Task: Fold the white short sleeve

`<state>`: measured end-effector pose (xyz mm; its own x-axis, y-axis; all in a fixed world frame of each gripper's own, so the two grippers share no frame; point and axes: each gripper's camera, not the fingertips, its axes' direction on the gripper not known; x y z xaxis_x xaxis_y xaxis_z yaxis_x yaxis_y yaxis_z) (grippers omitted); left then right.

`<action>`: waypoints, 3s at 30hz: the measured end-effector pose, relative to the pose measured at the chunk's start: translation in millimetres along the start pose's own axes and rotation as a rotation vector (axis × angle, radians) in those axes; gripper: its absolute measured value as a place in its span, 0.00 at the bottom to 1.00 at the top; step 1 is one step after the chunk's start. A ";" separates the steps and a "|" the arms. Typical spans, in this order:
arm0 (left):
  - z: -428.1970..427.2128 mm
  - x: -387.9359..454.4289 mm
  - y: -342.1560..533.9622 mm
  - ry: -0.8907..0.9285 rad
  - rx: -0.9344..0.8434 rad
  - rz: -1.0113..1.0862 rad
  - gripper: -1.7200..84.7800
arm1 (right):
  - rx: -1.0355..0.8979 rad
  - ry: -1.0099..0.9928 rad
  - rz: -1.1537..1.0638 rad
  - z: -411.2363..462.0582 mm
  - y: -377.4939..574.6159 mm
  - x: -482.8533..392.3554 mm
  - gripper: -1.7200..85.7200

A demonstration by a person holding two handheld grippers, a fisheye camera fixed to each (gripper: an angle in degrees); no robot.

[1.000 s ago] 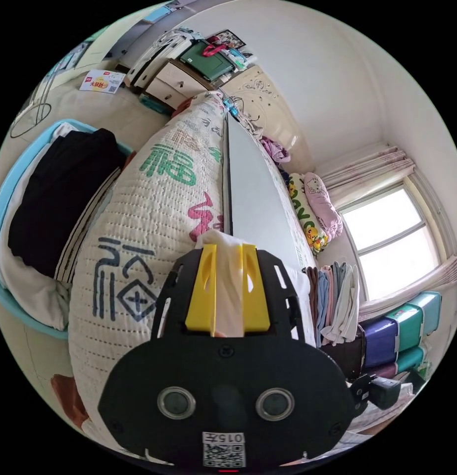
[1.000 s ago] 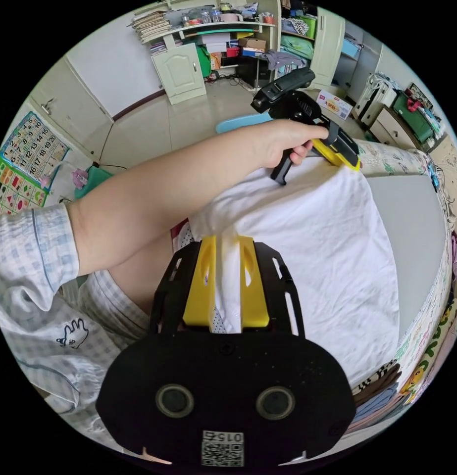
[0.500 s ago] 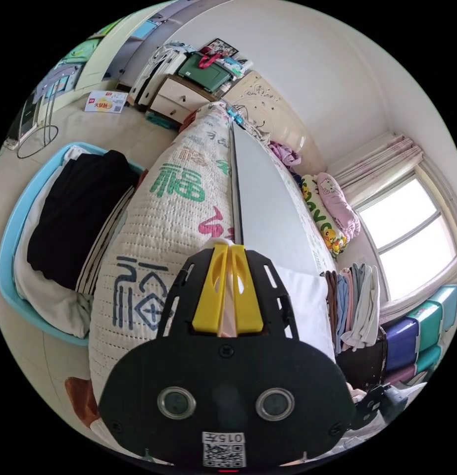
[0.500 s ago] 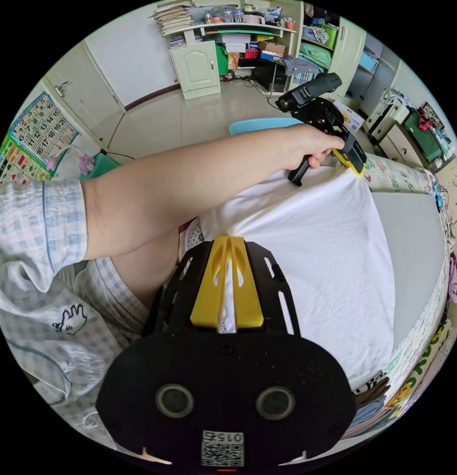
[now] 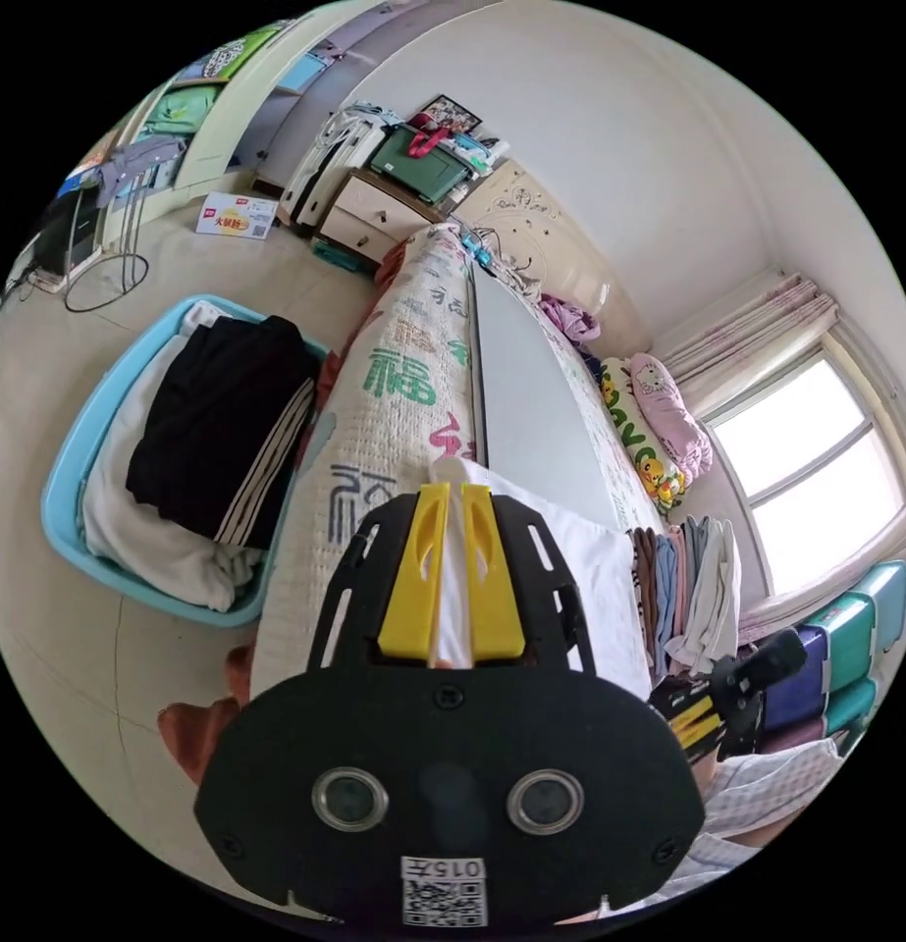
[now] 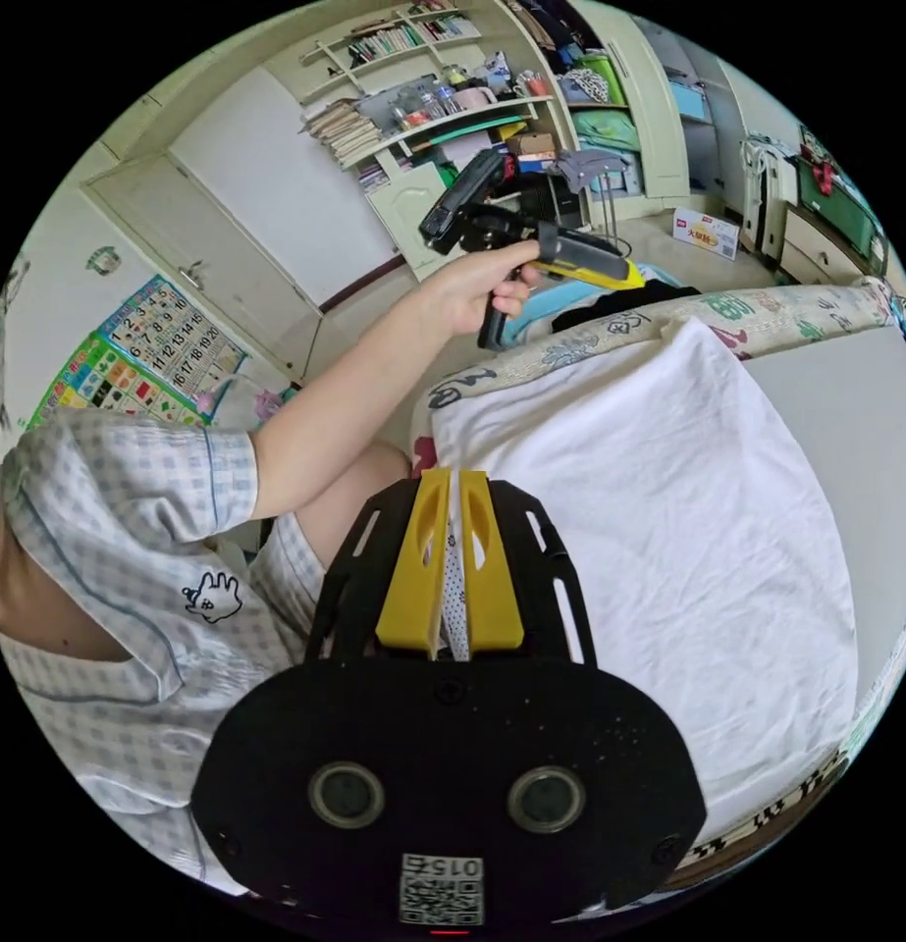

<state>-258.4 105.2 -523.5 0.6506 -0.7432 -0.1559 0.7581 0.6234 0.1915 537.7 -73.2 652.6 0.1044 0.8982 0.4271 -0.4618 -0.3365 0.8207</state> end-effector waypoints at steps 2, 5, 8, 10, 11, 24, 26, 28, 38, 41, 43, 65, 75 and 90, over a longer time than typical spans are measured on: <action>-15.1 8.6 26.5 -0.054 -0.073 0.058 0.06 | 0.077 0.015 0.017 -11.1 3.3 8.4 0.03; -17.6 28.5 56.1 -0.121 -0.253 0.248 0.09 | 0.169 0.114 0.111 -19.1 -2.3 24.6 0.03; -20.7 20.5 83.3 -0.017 -0.321 0.250 0.11 | 0.195 0.152 0.160 -13.3 -21.5 29.3 0.04; -20.3 15.5 102.4 -0.039 -0.361 0.226 0.12 | 0.189 0.155 0.115 0.0 -52.0 32.1 0.06; -20.9 14.1 119.1 -0.051 -0.349 0.220 0.12 | 0.172 0.174 0.096 5.0 -63.2 34.1 0.07; -6.7 26.1 161.6 -0.028 -0.334 0.305 0.10 | -0.294 0.665 0.137 243.8 -333.7 131.6 0.11; -1.0 27.3 166.6 -0.002 -0.355 0.323 0.07 | -0.363 0.710 0.150 273.2 -350.7 138.7 0.10; 5.8 27.8 170.7 0.020 -0.380 0.330 0.03 | -0.442 0.746 0.165 304.5 -367.8 145.7 0.08; 10.0 42.4 199.4 -0.038 -0.380 0.408 0.01 | -0.490 0.853 0.173 328.0 -435.2 110.8 0.03; 28.5 43.2 203.8 -0.057 -0.427 0.395 0.02 | -0.473 0.874 0.160 313.6 -454.9 86.0 0.06; 33.8 43.9 207.4 -0.048 -0.431 0.392 0.02 | -0.422 0.852 0.158 286.0 -466.5 66.0 0.09; 214.6 290.8 266.2 0.239 -0.210 0.894 0.09 | 0.375 0.594 0.812 -233.8 -77.6 -246.5 0.09; 390.3 416.2 325.3 0.088 -0.503 1.094 0.10 | 0.426 0.464 0.870 -312.7 -65.3 -323.0 0.11; 537.2 507.9 194.0 -0.030 -0.444 0.846 0.13 | 0.547 0.417 0.815 -402.7 -52.5 -460.3 0.11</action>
<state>194.9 -281.7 -45.0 0.9941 -0.0056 -0.1086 -0.0116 0.9876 -0.1568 159.1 -355.1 260.0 -0.4153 0.3361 0.8453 0.2127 -0.8676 0.4494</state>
